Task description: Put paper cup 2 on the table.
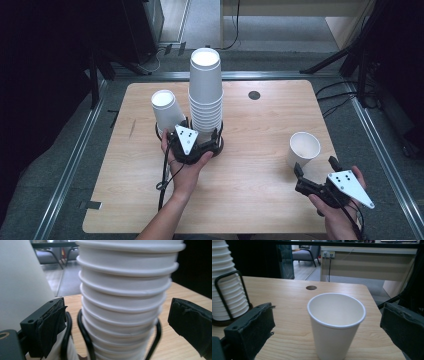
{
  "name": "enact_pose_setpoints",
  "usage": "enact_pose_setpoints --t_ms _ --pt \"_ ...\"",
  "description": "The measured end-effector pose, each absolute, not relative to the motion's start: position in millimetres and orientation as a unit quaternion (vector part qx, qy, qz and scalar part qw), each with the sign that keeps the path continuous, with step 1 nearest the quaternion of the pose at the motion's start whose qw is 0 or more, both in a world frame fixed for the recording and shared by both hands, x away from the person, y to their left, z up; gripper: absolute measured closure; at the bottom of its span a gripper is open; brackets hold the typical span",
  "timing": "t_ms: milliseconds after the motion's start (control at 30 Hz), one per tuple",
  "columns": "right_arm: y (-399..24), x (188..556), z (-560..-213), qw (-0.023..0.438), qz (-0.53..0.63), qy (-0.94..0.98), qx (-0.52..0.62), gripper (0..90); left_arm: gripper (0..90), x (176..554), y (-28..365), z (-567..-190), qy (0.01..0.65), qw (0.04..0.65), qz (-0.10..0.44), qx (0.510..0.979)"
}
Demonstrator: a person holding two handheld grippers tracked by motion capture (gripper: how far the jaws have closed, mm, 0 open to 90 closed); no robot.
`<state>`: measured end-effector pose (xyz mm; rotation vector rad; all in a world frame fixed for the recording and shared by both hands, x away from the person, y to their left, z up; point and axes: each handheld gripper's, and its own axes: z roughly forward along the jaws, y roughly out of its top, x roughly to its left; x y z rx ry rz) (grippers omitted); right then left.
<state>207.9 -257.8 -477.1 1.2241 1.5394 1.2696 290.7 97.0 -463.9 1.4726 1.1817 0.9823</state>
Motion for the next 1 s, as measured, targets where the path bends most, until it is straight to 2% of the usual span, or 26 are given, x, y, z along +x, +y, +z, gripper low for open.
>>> enact_pose_setpoints --t_ms 600,867,1000 --pt "-211 213 -407 0.38 0.551 0.592 0.449 0.0 1.7 297 90 -463 0.479 0.497 0.405 0.6" --pt "-184 223 -388 0.369 0.562 0.602 0.432 0.0 1.8 299 92 -462 0.483 0.503 0.394 0.598" --pt "-170 231 -381 0.364 0.566 0.605 0.426 0.0 5.4 299 92 -462 0.481 0.508 0.391 0.598"
